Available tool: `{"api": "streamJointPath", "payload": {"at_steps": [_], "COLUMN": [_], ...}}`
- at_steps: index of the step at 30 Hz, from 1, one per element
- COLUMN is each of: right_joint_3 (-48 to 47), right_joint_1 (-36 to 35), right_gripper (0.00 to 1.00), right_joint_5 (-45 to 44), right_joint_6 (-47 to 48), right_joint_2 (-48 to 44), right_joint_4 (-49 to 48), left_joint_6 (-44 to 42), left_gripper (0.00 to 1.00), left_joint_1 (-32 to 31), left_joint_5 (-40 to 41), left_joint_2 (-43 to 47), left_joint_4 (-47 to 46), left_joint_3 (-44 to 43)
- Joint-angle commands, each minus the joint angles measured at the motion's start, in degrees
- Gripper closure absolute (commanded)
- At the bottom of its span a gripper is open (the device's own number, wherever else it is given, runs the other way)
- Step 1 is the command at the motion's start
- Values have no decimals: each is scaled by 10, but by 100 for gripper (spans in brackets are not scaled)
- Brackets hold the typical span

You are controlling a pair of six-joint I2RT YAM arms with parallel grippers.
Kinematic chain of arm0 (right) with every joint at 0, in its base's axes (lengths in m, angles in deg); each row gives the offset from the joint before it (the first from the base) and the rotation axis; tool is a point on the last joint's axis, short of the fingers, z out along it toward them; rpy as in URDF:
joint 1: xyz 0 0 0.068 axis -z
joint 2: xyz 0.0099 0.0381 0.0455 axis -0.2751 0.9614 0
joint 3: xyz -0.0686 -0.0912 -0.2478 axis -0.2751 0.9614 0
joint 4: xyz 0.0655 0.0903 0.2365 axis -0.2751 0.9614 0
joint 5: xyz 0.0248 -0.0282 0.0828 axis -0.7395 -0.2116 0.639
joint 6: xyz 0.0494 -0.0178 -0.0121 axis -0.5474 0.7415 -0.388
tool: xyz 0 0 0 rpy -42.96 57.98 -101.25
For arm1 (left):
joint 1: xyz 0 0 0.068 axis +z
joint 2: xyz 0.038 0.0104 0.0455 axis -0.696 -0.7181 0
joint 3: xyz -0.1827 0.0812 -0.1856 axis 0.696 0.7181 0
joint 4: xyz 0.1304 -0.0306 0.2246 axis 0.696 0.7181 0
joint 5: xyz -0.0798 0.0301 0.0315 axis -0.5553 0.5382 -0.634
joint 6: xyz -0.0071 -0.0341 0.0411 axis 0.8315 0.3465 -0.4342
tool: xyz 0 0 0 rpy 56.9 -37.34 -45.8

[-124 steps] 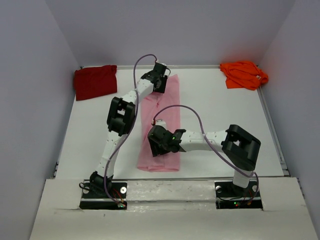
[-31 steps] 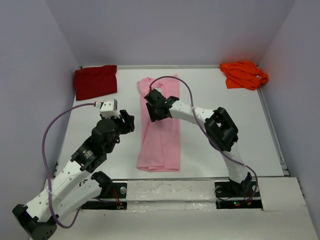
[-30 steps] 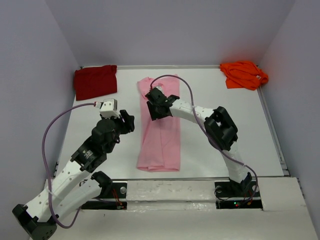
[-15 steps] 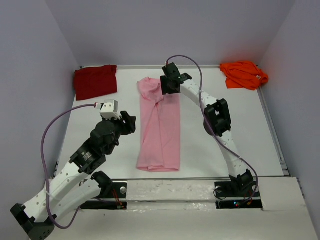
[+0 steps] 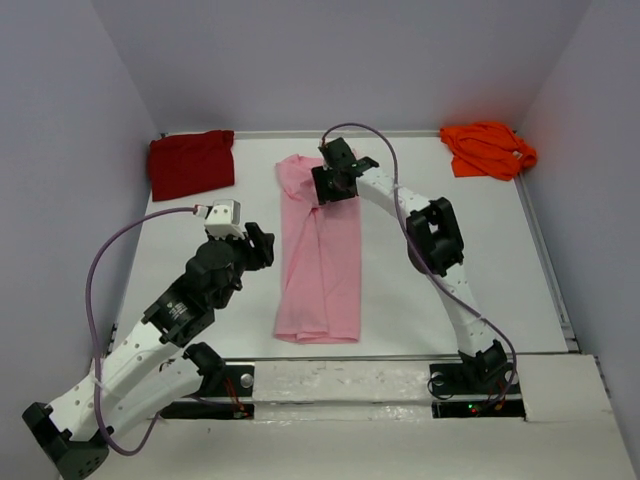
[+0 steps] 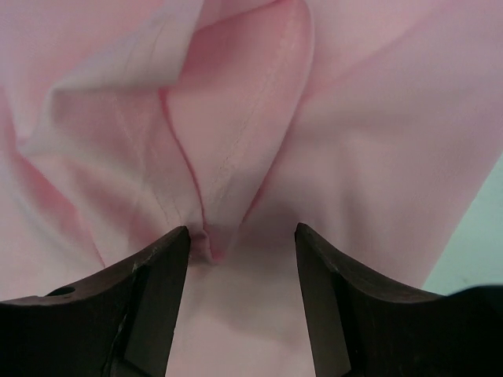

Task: Fold and stack the t-shirts
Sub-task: Fold the tshirt

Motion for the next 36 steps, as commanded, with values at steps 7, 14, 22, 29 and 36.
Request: {"api": "streamJointPath", "payload": {"at_steps": [7,14,22,29,36], "right_joint_3": [197,188,145,84,-16], "right_joint_1": [-52,-60,-60,-50,-20], "right_gripper": [37,37,36,36,36], "right_joint_5": [-5,-17,-16,-24,-44], "right_joint_6": [-1,-4,-9,-12,-11], "right_joint_2": [-165,-137,-72,-29,27], "right_joint_4": [-68,-65,-61,-39,-8], "left_joint_6": [-8,-7,-4,-4,-1], "left_gripper": [36,36,36,36,35], "left_joint_1": [-2,-2,-8,-17,-28], "left_joint_5": [18,13,18,24,35], "left_joint_2": [1,4,8,10,9], "left_joint_4": [-24,-24,-21,-19,-13], "left_joint_3": [3,5,6,6,5]}}
